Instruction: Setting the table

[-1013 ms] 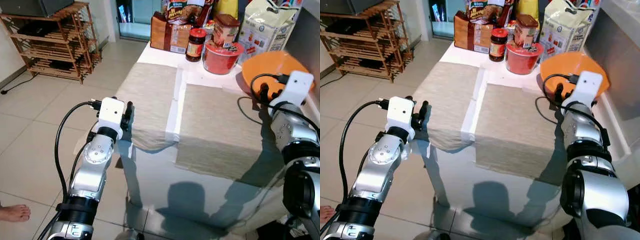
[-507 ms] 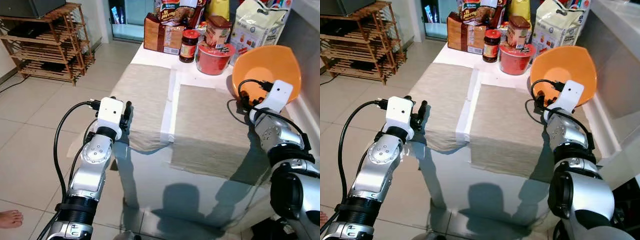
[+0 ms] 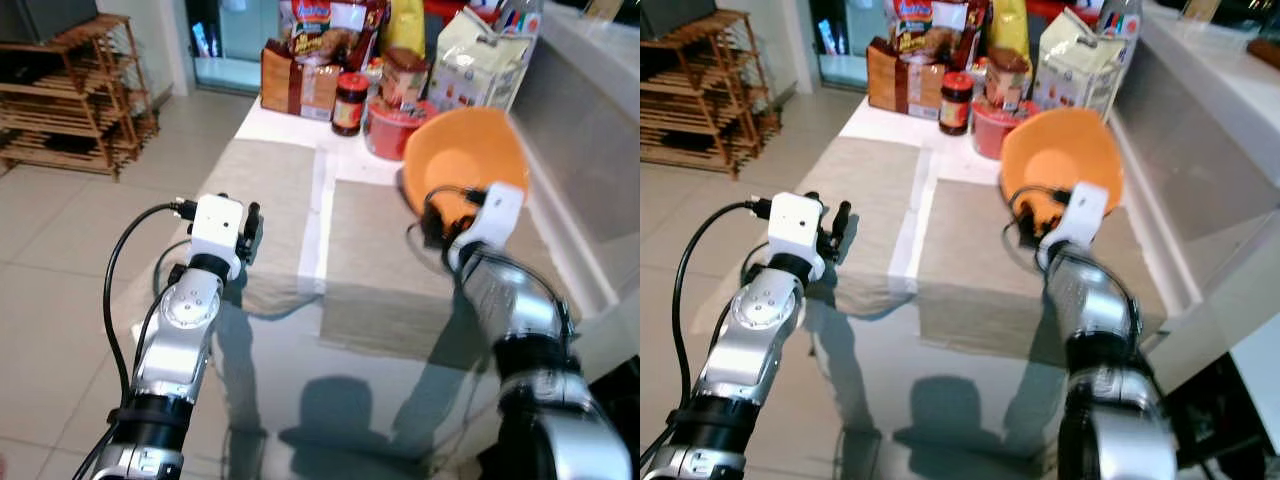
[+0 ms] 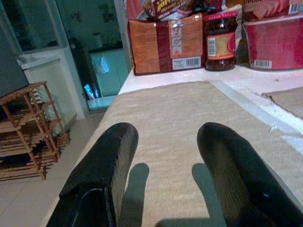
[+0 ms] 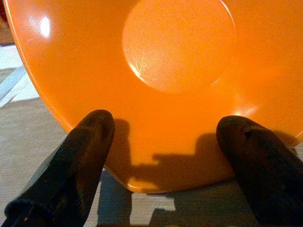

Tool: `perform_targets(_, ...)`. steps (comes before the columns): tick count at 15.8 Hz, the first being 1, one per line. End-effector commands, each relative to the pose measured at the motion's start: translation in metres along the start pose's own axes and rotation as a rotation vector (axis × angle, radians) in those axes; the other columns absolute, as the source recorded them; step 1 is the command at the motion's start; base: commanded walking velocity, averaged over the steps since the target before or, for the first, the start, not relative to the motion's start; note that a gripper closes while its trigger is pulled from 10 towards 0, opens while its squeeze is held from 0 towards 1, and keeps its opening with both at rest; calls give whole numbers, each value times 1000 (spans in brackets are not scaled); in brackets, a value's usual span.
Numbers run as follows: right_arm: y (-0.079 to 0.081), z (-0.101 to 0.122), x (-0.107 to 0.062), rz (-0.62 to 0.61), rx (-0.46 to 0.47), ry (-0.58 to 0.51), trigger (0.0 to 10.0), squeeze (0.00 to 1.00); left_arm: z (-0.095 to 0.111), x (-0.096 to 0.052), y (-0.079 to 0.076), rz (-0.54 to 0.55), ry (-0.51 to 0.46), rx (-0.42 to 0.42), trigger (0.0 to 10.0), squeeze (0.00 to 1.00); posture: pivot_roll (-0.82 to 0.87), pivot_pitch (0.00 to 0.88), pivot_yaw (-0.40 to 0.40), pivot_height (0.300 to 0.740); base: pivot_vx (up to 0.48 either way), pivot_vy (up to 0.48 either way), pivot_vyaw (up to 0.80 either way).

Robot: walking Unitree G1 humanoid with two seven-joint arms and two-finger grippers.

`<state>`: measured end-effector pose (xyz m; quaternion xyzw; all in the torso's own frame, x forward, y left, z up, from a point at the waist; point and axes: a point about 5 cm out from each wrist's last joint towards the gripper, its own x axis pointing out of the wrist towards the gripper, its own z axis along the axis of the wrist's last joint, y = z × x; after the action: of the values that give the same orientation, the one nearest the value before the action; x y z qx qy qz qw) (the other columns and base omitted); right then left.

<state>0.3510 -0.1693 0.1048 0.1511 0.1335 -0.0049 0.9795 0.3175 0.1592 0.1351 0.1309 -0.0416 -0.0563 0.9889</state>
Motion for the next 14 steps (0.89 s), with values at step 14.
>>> perform_targets(14, 9, -38, -51, 57, -352, 70, 10000, 0, 5, 1, 2, 5, -14, 10, 10000, 0, 56, 0, -27, 740, 0, 0, 0)
